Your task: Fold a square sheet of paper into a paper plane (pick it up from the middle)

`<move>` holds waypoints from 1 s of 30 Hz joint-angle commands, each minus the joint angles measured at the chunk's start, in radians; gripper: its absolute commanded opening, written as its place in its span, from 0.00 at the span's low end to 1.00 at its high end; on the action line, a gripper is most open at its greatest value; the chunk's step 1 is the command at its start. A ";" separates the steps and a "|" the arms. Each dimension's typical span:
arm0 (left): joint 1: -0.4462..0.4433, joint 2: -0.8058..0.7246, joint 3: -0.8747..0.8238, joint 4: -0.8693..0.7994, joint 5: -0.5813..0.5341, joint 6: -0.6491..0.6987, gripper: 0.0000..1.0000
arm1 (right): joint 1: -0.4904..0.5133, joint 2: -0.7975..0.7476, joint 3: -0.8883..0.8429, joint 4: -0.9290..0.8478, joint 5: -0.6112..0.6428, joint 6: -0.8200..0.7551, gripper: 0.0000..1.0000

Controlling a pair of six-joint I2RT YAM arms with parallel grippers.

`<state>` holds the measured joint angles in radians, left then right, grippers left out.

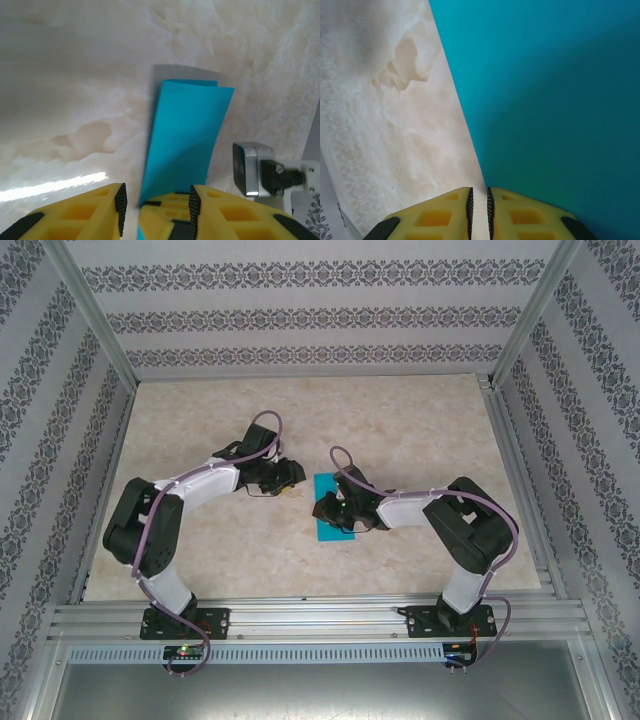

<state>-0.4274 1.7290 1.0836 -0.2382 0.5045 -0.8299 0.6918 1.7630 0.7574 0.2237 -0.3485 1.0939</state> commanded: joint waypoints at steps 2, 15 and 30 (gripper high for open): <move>-0.030 0.084 0.110 0.010 0.059 0.026 0.36 | 0.006 -0.068 -0.033 0.048 0.003 0.011 0.22; -0.066 0.287 0.272 -0.039 0.057 0.049 0.29 | -0.172 -0.449 -0.178 -0.291 0.063 -0.172 0.37; -0.066 0.371 0.288 -0.070 0.041 0.076 0.28 | -0.239 -0.335 -0.215 -0.131 -0.103 -0.150 0.48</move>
<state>-0.4847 2.0880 1.3636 -0.2707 0.5648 -0.7849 0.4660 1.3983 0.5167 0.0418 -0.4057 0.9535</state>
